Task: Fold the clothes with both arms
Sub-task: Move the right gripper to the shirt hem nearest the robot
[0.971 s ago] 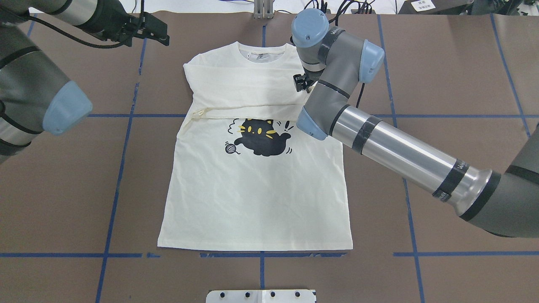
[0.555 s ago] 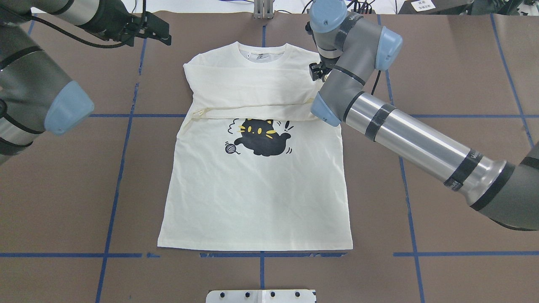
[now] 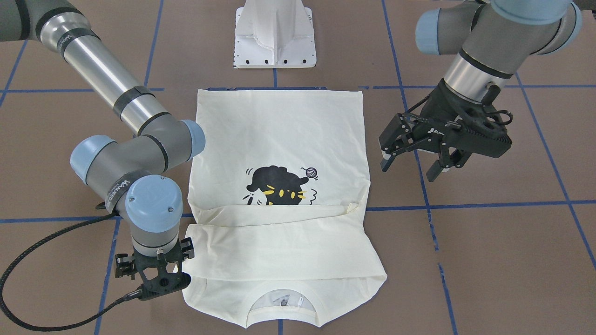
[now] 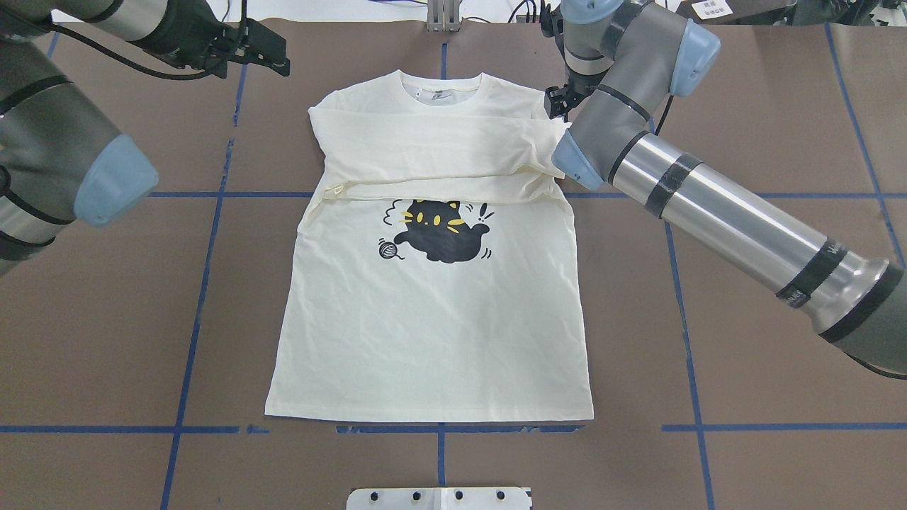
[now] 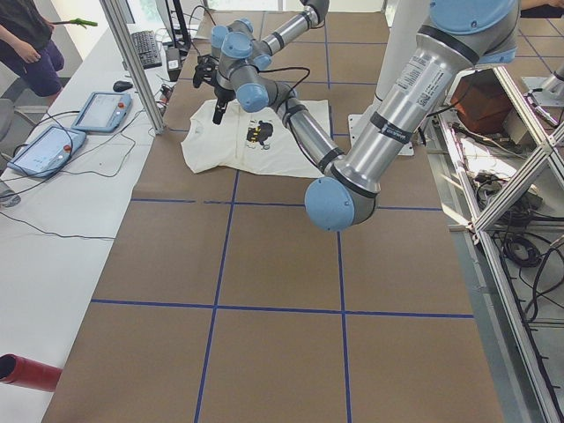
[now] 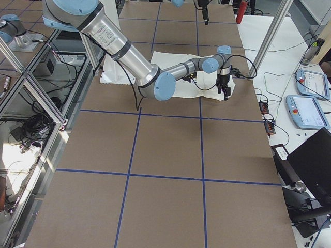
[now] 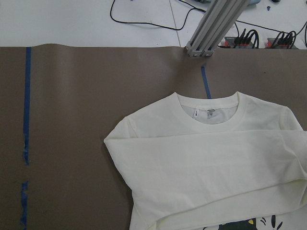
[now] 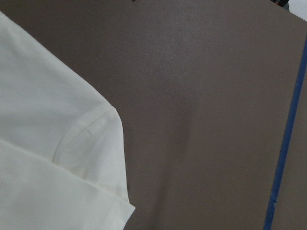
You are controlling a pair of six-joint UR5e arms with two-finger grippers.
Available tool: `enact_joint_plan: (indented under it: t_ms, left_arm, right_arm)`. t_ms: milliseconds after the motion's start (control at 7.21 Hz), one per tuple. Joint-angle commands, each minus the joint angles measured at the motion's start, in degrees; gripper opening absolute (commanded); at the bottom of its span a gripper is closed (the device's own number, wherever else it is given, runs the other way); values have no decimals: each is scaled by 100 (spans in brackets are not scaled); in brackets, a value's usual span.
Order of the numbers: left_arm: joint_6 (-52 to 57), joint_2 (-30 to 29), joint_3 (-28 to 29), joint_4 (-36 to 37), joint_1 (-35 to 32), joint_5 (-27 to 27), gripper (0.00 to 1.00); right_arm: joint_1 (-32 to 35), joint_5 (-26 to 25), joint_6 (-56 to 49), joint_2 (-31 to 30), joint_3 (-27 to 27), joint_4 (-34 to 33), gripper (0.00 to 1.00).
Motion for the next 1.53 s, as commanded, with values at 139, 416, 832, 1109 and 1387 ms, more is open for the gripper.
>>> enact_joint_plan:
  t_ms: [139, 416, 832, 1109, 1387]
  left_arm:
    - [7, 895, -440, 96, -5, -348, 100]
    - [7, 1545, -720, 97, 39, -314, 100]
    - [-542, 2277, -1275, 27, 484, 105, 100]
    - [-1099, 2270, -1390, 27, 1040, 600, 100]
    - [-1100, 2261, -1390, 27, 1041, 723, 100]
  right_arm:
    - [-66, 1095, 976, -1615, 2476, -55, 100]
    - [-399, 1281, 2021, -3066, 4288, -55, 100]
    - [-2036, 400, 4679, -4125, 5962, 24, 100]
    - [-3497, -927, 6064, -4127, 6089, 33, 100]
    - [-3854, -1083, 6271, -4153, 5941, 94, 100]
